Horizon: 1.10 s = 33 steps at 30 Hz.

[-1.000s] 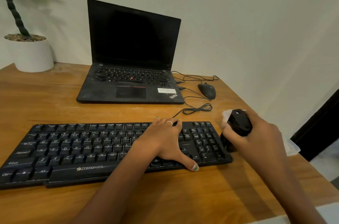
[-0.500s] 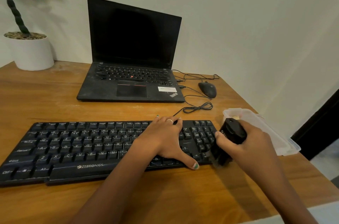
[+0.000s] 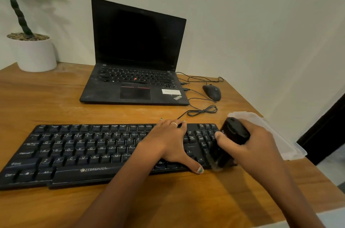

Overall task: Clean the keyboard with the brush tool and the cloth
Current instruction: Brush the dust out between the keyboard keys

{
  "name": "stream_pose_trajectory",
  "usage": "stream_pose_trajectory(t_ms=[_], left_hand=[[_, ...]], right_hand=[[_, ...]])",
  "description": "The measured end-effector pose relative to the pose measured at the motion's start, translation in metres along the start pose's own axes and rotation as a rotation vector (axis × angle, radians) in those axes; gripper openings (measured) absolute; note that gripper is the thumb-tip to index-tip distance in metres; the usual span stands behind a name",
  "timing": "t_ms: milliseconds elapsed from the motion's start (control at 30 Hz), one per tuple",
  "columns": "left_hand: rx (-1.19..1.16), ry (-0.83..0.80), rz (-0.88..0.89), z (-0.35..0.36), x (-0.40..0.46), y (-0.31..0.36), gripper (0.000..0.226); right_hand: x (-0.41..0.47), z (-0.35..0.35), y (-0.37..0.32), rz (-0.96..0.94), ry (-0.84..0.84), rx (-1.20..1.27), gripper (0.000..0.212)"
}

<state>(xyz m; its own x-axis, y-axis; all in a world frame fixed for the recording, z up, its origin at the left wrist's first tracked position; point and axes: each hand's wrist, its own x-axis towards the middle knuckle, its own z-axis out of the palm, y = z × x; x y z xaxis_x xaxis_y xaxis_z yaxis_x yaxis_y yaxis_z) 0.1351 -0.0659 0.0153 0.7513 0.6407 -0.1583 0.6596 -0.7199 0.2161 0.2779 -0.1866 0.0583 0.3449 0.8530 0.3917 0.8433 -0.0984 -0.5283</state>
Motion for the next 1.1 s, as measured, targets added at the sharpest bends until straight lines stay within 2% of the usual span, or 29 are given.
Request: stream_pose_trajectory(t_ms=[67, 167, 200, 333, 400, 500, 567, 633, 700, 800, 933, 1033, 1100], left_hand=[[0.002, 0.0, 0.001, 0.0, 0.0, 0.0, 0.129], [-0.004, 0.0, 0.003, 0.0, 0.0, 0.0, 0.129], [-0.003, 0.001, 0.003, 0.0, 0.0, 0.0, 0.129], [0.0, 0.002, -0.006, 0.0, 0.001, 0.0, 0.129], [-0.002, -0.001, -0.005, -0.001, 0.0, 0.001, 0.129], [-0.01, 0.002, -0.004, 0.0, 0.0, 0.0, 0.129], [-0.01, 0.0, -0.004, 0.0, 0.0, 0.0, 0.13], [-0.008, -0.001, -0.005, 0.0, 0.0, 0.0, 0.129], [-0.009, 0.003, -0.003, -0.001, -0.001, 0.001, 0.128], [-0.017, 0.004, -0.001, -0.001, -0.002, 0.001, 0.128], [-0.009, 0.006, -0.008, -0.001, -0.001, 0.001, 0.129], [-0.008, 0.002, -0.006, -0.001, 0.0, 0.001, 0.129], [-0.005, 0.0, -0.006, -0.001, -0.001, 0.001, 0.129]], right_hand=[[-0.001, 0.004, 0.002, 0.032, -0.052, -0.008, 0.014], [0.005, 0.0, 0.006, 0.03, 0.074, -0.273, 0.023], [0.006, -0.001, 0.006, 0.012, 0.116, -0.29, 0.022], [0.003, 0.003, -0.001, 0.026, 0.009, 0.148, 0.012], [0.004, 0.008, 0.003, 0.032, 0.006, 0.056, 0.012], [0.01, 0.007, 0.008, 0.036, 0.156, -0.178, 0.018], [0.01, 0.006, 0.007, 0.016, 0.157, -0.087, 0.016], [0.008, 0.008, 0.002, 0.042, 0.054, 0.095, 0.014], [0.01, 0.01, 0.004, 0.053, 0.026, 0.008, 0.015], [0.017, 0.008, 0.005, 0.042, 0.115, -0.169, 0.018], [0.016, 0.008, 0.004, 0.107, -0.036, 0.184, 0.015], [0.019, 0.01, 0.01, 0.082, 0.015, -0.048, 0.019], [0.02, 0.009, 0.006, 0.049, 0.083, -0.093, 0.019]])
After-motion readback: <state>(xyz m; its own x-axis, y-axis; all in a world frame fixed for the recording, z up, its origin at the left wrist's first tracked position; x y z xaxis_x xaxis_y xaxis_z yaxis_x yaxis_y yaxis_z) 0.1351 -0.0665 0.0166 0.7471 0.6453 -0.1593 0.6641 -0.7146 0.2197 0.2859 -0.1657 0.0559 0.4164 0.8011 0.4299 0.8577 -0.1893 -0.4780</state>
